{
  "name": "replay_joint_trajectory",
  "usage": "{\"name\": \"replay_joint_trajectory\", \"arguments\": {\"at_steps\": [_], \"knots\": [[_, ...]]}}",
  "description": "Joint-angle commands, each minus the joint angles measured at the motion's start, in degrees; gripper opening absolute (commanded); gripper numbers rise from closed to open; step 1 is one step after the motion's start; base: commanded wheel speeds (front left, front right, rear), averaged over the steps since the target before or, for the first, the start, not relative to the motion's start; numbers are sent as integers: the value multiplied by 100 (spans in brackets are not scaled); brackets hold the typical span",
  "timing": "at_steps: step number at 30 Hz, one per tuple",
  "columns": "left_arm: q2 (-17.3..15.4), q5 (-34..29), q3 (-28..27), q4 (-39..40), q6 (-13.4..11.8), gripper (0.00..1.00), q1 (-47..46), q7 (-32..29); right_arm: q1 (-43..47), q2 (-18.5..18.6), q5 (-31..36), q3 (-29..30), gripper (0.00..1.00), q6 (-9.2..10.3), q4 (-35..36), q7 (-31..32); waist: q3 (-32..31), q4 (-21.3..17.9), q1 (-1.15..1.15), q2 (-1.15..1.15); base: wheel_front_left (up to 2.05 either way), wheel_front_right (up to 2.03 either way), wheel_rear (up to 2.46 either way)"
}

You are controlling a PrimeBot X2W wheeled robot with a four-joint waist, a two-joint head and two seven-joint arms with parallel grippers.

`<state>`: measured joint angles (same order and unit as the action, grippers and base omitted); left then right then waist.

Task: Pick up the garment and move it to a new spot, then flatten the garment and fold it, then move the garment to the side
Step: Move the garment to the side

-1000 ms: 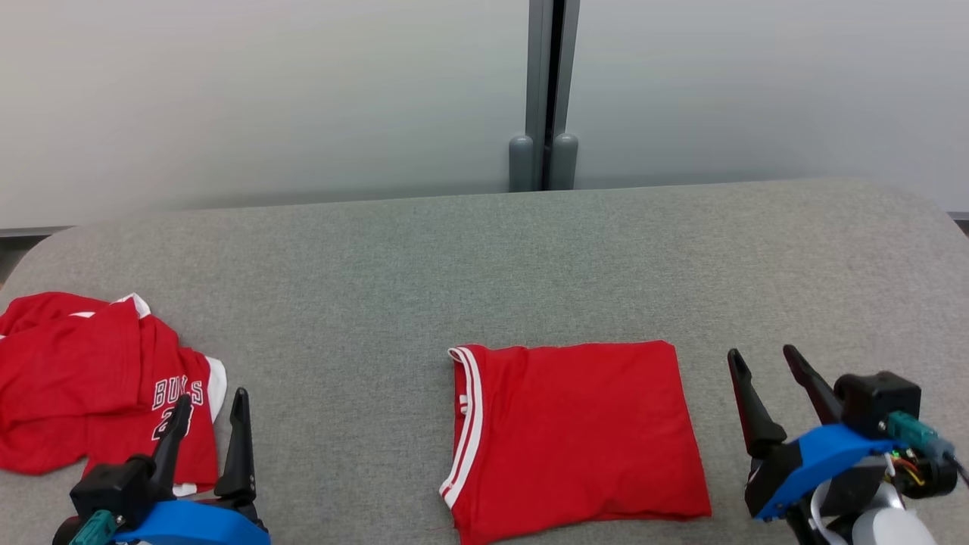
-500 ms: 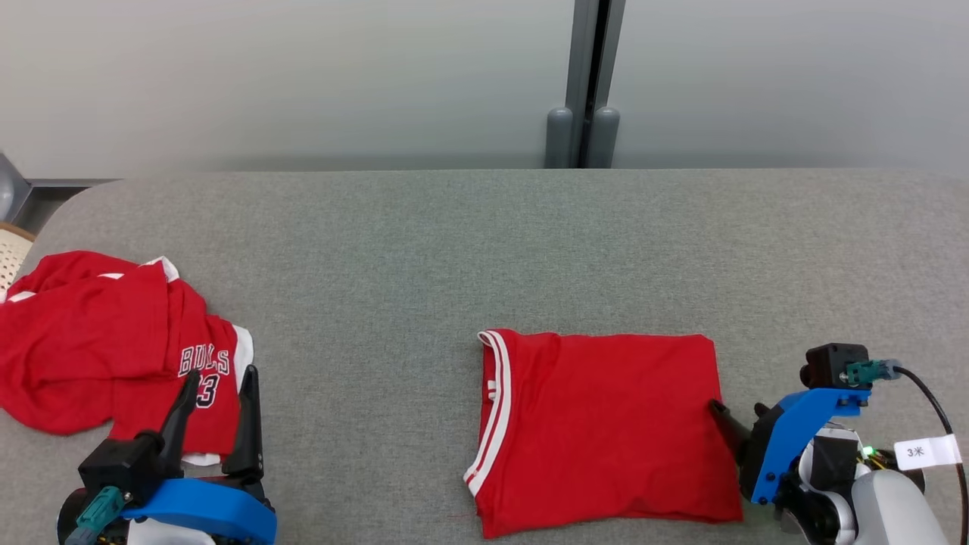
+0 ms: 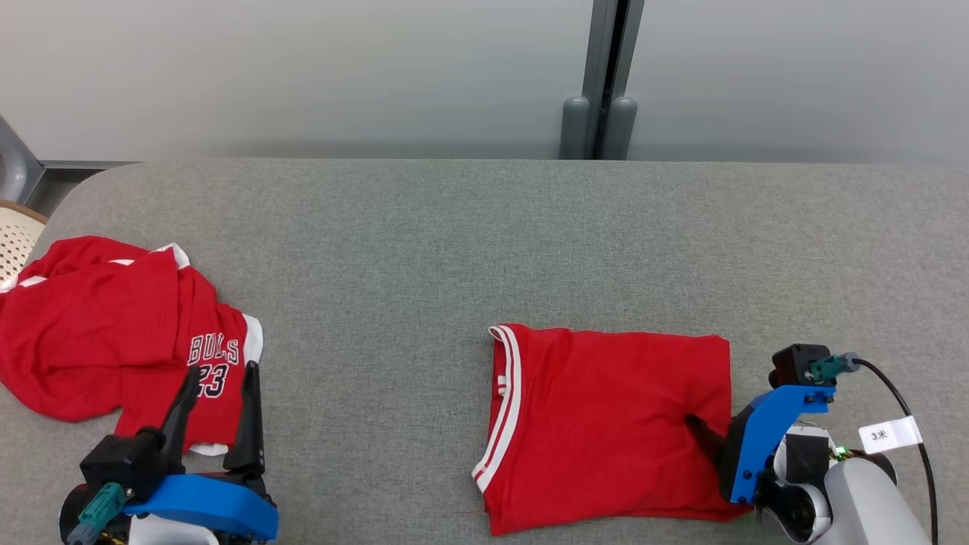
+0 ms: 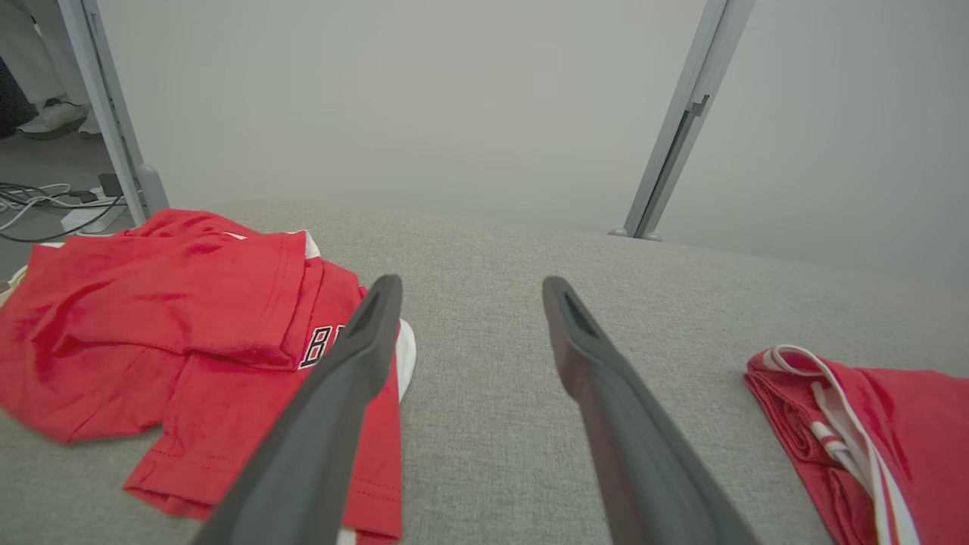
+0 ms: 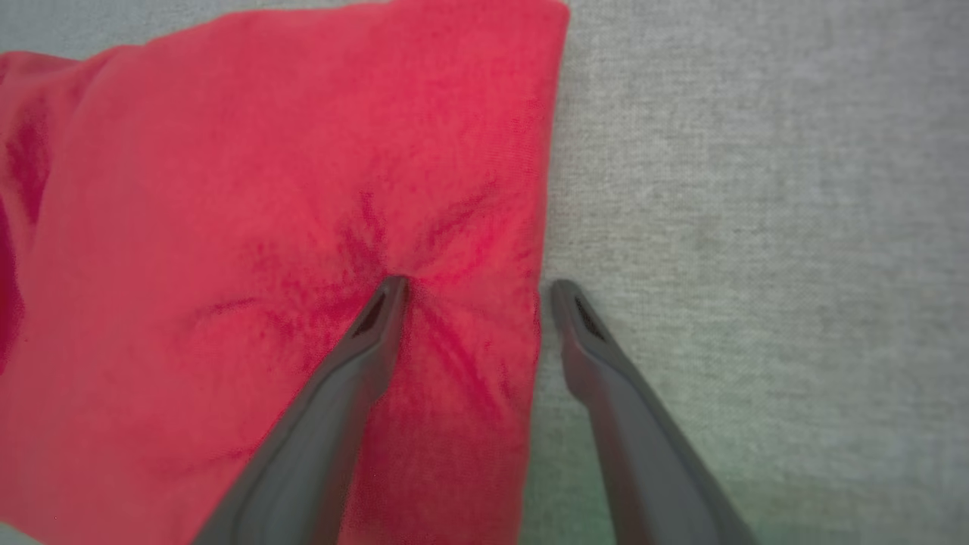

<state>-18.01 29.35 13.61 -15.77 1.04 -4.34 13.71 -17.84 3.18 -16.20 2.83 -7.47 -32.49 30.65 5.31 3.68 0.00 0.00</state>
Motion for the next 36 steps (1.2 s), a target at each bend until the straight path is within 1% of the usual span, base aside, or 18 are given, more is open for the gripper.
{"name": "replay_joint_trajectory", "arguments": {"at_steps": [1,3,4,5,6,7,9,11,14,17,20,22,25,27,29,32,36], "knots": [[-7,19,5,-12,3,100,-81,16,17,-55,36,-95,100,-5,-165,79,6,-4,0,0,0,0,0],[-3,22,14,-21,18,100,-102,28,-5,-66,57,-194,100,-8,-295,143,23,-7,0,0,0,0,0],[1,24,19,-28,27,100,-111,34,-7,-77,91,-250,94,-10,-353,167,33,-4,0,0,0,0,0],[4,29,26,-36,39,100,-122,38,-13,-81,110,-282,47,-10,-390,172,43,0,0,0,0,0,0],[7,31,32,-46,40,100,-138,41,-28,-85,124,-311,18,-10,-404,142,55,4,0,0,0,0,0],[9,24,34,-56,48,100,-156,48,-46,-89,170,-333,0,-11,-414,111,67,7,0,0,0,0,0],[10,29,30,-73,59,100,-188,53,-75,-71,268,-361,0,-9,-409,44,89,9,0,0,0,0,0],[11,37,22,-92,74,100,-213,61,-146,35,394,-379,0,-3,-339,-26,115,4,0,0,0,0,0],[8,38,-11,-111,77,100,-251,80,-331,284,563,-526,0,3,-163,-63,166,-28,0,0,0,0,0],[12,21,-36,-90,78,100,-289,106,-583,679,708,-899,0,2,157,-33,242,-106,0,0,0,0,0],[24,-4,-75,-36,68,100,-324,121,-890,1147,746,-1439,0,-2,505,42,345,-243,0,0,0,0,0],[33,-12,-103,18,89,100,-350,125,-1168,1513,673,-1786,0,-2,749,-25,433,-354,0,0,0,0,0],[40,-34,-156,130,85,100,-449,136,-1595,1976,554,-2112,0,-2,929,-74,640,-551,0,0,0,0,0],[48,-63,-166,203,107,100,-543,141,-1887,2234,497,-2255,0,-2,928,-136,787,-686,0,0,0,0,0],[23,-97,-182,274,126,100,-634,142,-2168,2417,467,-2368,0,-3,897,-212,944,-840,0,0,0,0,0],[-34,-176,-177,371,150,100,-810,145,-2522,2614,449,-2432,0,-2,781,-322,1208,-1088,0,0,0,0,0],[-85,-280,-123,438,181,100,-1038,143,-2858,2798,605,-2260,0,-2,545,-552,1485,-1370,0,0,0,0,0]]}}
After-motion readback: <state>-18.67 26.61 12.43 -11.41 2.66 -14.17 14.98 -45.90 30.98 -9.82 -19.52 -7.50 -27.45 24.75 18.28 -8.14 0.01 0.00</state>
